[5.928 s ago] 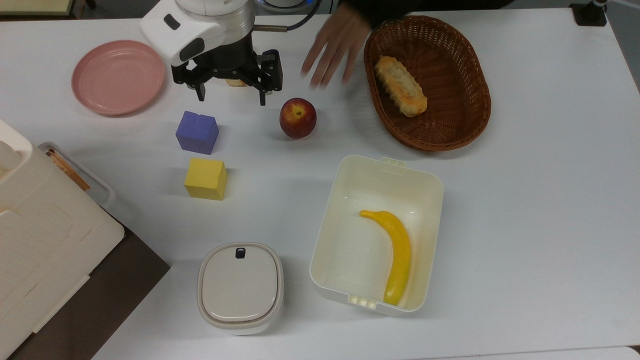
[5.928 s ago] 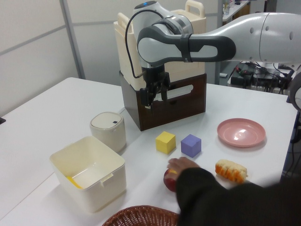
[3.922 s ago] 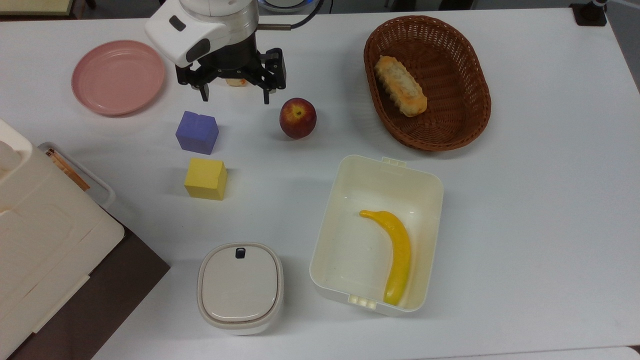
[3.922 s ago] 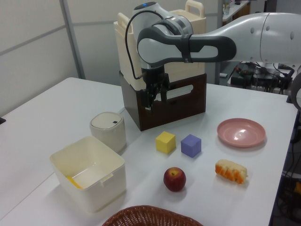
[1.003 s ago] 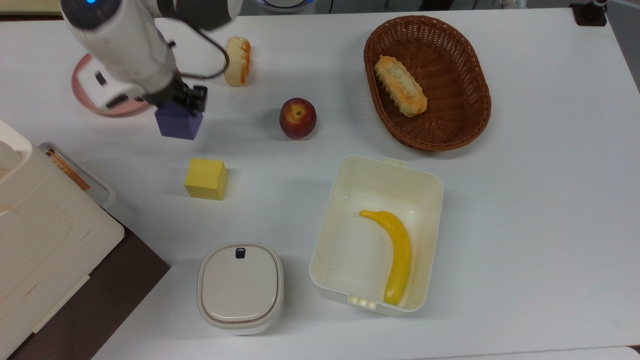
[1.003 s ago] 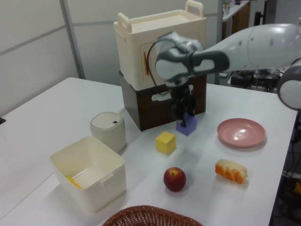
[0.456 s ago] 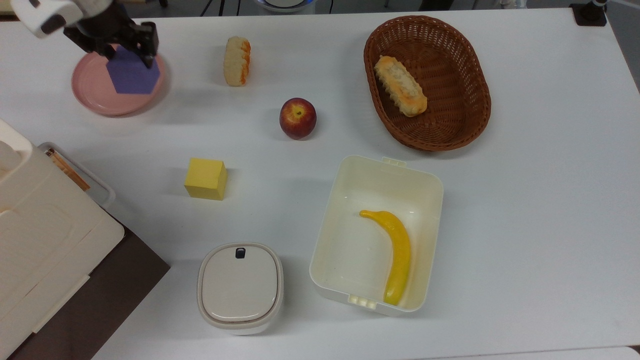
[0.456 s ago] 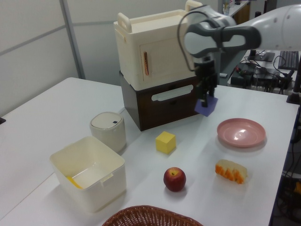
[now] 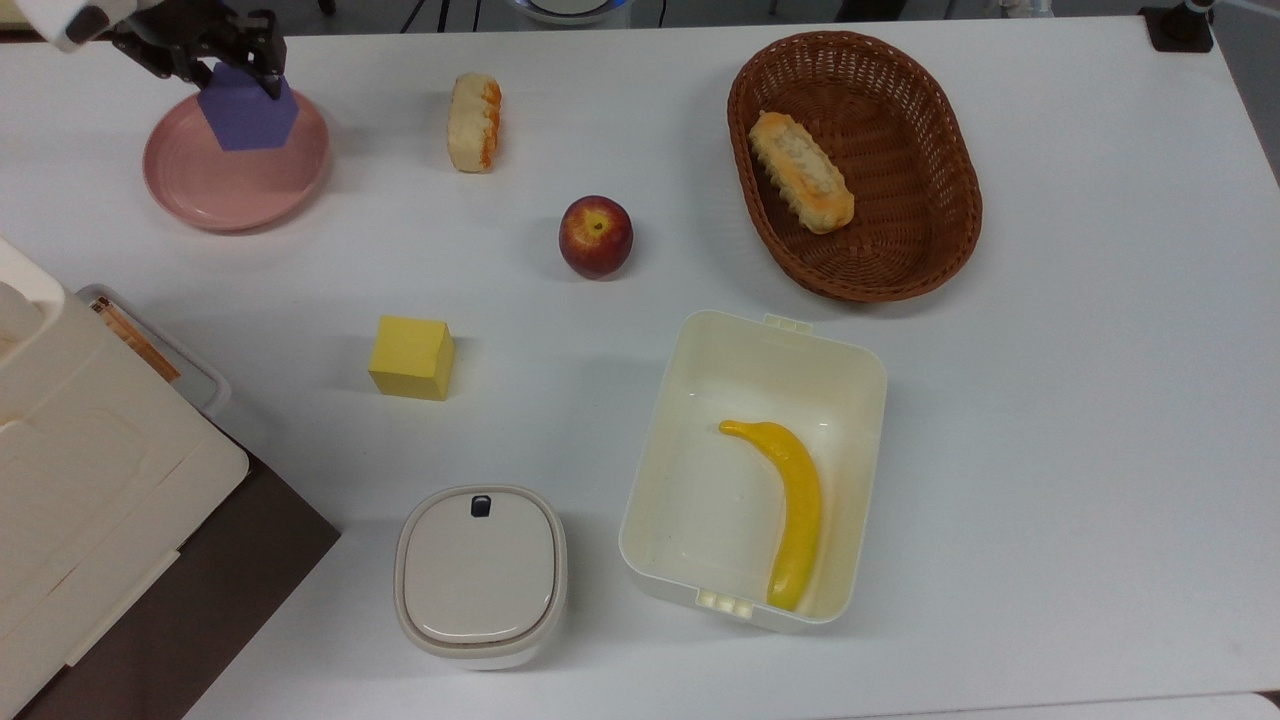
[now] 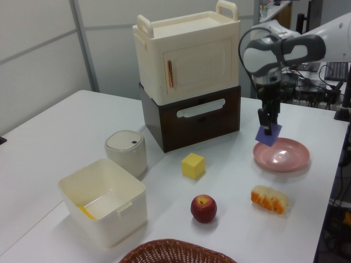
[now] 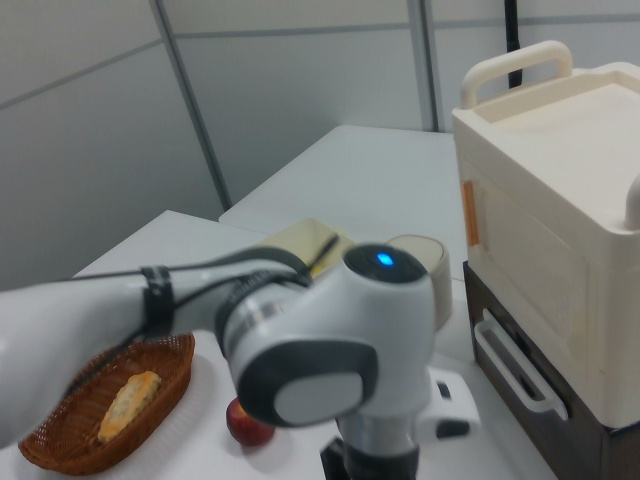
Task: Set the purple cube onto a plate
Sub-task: 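Carry the purple cube over the pink plate and lower it, then open the gripper to release the cube onto the plate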
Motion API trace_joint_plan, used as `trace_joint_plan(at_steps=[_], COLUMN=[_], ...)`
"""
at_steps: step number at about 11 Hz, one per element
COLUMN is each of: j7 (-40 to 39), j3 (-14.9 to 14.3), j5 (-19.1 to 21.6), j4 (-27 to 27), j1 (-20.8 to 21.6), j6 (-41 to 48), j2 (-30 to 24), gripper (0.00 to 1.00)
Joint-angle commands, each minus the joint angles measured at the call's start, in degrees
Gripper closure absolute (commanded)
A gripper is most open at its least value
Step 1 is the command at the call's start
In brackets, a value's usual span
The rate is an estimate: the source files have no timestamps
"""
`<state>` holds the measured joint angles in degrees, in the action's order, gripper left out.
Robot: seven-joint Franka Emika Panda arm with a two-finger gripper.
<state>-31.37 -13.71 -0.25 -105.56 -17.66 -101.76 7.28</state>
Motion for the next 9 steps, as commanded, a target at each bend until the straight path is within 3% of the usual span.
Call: trace_joint_plan(at_steps=[1,2,3,4,5,7,9], j7=[-3.1,-3.0,-3.0,-2.8,-2.5,-1.5,1.7], j3=[0.2,0.2,0.2,0.2,0.3,0.9,1.5], j5=[-2.6,-3.4,-4.2,-5.8,-6.5,-5.7,-5.7], j4=[0.0,0.2,0.3,0.3,1.2,2.8,9.1], j1=[-2.1,-2.1,-2.1,-1.9,-1.9,-1.5,1.8], j6=[-2.7,-4.0,-5.4,-6.7,-6.7,-5.7,1.8], j2=[4.4,6.1,7.4,7.7,7.8,7.2,7.1], gripper=[1.0,0.97,0.81,0.3,0.0,0.0,0.0])
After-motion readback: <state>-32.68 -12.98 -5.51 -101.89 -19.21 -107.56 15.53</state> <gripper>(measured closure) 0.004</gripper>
